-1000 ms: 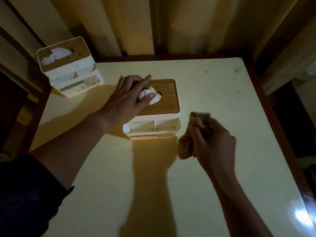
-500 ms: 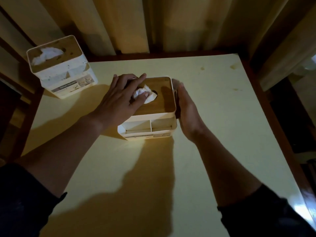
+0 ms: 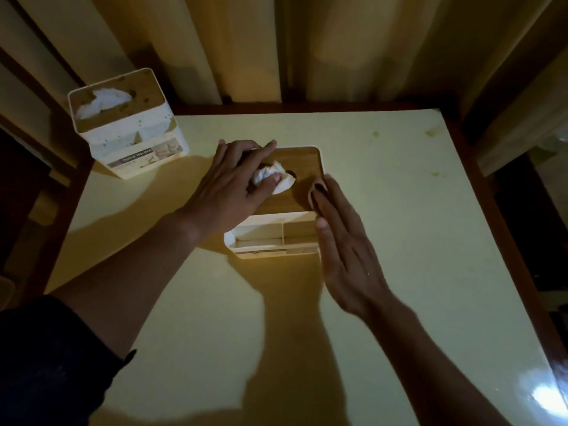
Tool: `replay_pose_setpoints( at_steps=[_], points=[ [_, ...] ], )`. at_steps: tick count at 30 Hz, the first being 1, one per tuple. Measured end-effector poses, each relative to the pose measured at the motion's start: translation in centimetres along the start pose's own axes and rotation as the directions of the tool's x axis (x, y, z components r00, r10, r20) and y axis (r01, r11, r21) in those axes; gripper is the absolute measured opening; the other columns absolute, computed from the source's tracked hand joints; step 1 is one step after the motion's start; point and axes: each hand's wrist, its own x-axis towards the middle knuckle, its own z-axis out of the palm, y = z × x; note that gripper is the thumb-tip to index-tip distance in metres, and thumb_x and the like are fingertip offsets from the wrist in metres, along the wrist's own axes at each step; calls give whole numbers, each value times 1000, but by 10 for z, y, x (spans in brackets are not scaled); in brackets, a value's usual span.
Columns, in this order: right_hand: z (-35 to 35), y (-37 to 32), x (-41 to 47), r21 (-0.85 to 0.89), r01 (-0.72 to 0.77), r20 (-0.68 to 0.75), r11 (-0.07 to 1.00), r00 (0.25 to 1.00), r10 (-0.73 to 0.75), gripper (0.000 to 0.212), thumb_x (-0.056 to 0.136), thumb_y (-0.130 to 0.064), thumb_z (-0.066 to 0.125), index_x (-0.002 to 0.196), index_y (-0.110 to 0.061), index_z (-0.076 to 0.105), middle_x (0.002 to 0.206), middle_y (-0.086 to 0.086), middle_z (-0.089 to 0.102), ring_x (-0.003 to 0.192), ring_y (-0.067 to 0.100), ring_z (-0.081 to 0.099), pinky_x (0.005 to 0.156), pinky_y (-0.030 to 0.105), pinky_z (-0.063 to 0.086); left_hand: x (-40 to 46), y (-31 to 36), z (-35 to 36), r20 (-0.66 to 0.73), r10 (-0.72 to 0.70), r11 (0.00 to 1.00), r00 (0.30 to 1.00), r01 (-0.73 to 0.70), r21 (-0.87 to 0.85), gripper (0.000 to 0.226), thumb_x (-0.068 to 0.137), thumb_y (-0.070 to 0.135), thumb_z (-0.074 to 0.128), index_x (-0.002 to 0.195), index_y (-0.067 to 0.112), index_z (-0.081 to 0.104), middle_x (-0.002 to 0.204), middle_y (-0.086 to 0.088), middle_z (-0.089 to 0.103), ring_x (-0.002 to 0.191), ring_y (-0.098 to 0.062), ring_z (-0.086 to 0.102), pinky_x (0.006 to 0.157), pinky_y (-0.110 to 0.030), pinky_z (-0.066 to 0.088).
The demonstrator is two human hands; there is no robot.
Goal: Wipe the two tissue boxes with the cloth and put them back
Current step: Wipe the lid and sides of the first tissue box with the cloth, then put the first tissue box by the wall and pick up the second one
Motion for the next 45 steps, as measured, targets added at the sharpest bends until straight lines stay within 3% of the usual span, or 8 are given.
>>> replay_pose_setpoints(
  at_steps=[6,8,15,18,22,27,33,45],
  points=[
    [-40,-14,94,-263,57,301,963,953,26,54,119,-32,20,170,-17,16,180,-4,7,134,-23,-12,102,-10,-13,2,0,-2,8,-21,999,1000,21,-32,66,101,59,34,158,26,39,139,0,44,137,-14,38,127,-40,4],
    [-37,-7,103,-261,96,346,961,938,0,56,119,-36,21,172,-19,13,181,-8,-1,147,-14,-11,116,-1,-4,3,0,-1,-9,-38,999,999,38,-27,63,102,57,38,158,26,39,138,1,44,137,-16,39,128,-45,8],
    [0,2,31,-85,37,-64,996,997,-43,49,117,-30,37,164,-20,42,176,-5,30,154,11,41,124,33,41,2,1,-1,-13,-49,999,999,49,-15,63,103,55,39,159,24,38,136,0,43,135,-16,37,127,-48,11],
    [-5,9,-5,-177,65,-172,982,980,-96,42,107,-4,59,148,-8,63,160,6,56,134,20,66,111,33,55,1,0,1,-36,-39,999,999,39,-11,62,104,52,42,158,23,39,136,-3,43,129,-16,35,122,-48,24],
    [-25,20,-36,-50,-25,-220,998,976,13,32,109,-9,60,139,-8,70,138,9,72,112,14,76,91,44,67,3,-3,2,-20,-47,999,999,48,16,66,102,58,37,158,24,39,137,-4,43,127,-24,38,111,-30,25],
    [9,34,-96,-336,164,77,928,986,-146,50,110,-23,52,158,-10,52,171,8,40,159,24,37,125,51,39,2,-3,1,-7,-46,999,999,47,13,69,101,60,34,159,23,39,138,-5,44,127,-24,38,115,-38,29],
    [39,24,-97,-297,422,453,857,852,-262,67,113,-45,40,170,-14,25,180,6,10,168,27,4,135,47,10,3,-2,0,11,-71,997,997,71,23,71,99,63,32,159,25,38,139,-5,44,127,-27,39,107,-27,25],
    [-19,85,-72,-496,341,384,798,911,-151,65,114,-43,32,171,-14,20,180,4,11,167,27,7,131,57,21,3,-2,-1,8,-57,998,998,57,-8,68,101,59,38,158,23,40,136,-4,44,126,-23,39,113,-35,30]
  ],
)
